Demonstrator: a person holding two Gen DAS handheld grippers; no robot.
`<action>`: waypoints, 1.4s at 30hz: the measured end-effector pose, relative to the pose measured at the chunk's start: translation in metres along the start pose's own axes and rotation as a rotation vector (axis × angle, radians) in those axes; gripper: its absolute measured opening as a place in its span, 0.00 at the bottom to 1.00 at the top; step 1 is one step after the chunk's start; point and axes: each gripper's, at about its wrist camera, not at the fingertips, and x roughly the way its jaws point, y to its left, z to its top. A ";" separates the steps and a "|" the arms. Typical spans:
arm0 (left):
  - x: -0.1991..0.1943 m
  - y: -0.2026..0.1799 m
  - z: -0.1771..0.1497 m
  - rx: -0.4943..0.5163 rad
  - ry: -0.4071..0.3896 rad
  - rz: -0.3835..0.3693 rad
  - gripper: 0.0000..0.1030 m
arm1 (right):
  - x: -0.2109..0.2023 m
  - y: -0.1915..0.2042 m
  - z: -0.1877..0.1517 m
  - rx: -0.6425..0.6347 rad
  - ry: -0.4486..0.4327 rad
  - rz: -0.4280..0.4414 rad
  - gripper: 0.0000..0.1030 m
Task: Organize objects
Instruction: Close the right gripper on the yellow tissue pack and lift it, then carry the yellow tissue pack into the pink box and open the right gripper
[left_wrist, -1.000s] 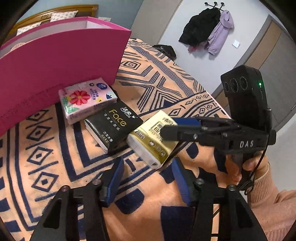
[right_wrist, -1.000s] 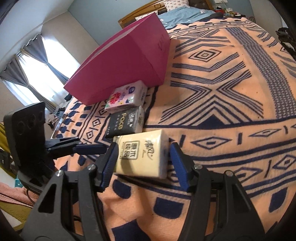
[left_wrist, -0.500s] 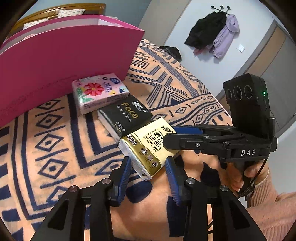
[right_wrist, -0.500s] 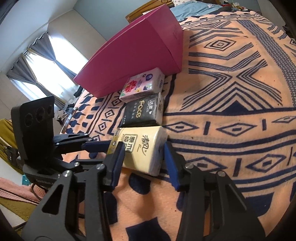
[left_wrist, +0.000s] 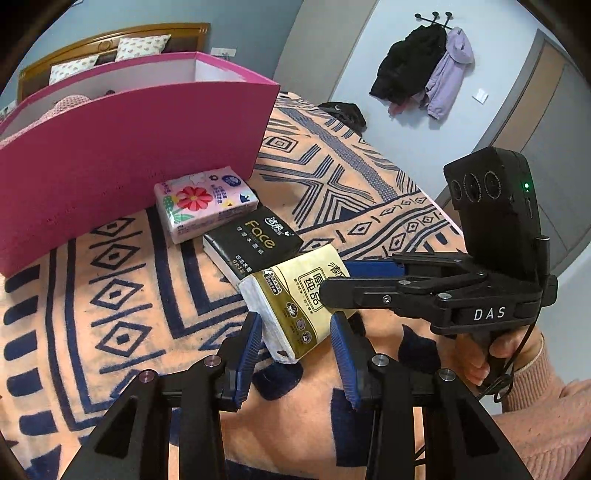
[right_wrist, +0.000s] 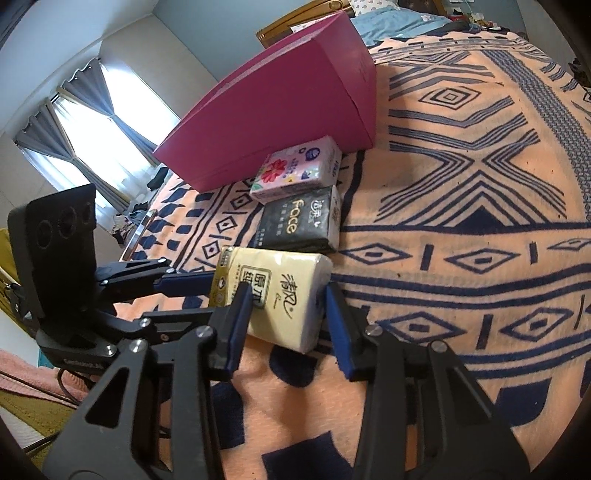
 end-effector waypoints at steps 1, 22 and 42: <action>-0.001 0.000 0.000 0.003 -0.003 0.004 0.38 | 0.000 0.001 0.000 -0.004 -0.001 -0.004 0.42; -0.028 -0.001 0.010 0.023 -0.086 0.014 0.38 | -0.013 0.022 0.016 -0.061 -0.059 -0.002 0.42; -0.049 0.015 0.049 0.010 -0.172 0.077 0.38 | -0.024 0.049 0.064 -0.166 -0.141 0.006 0.42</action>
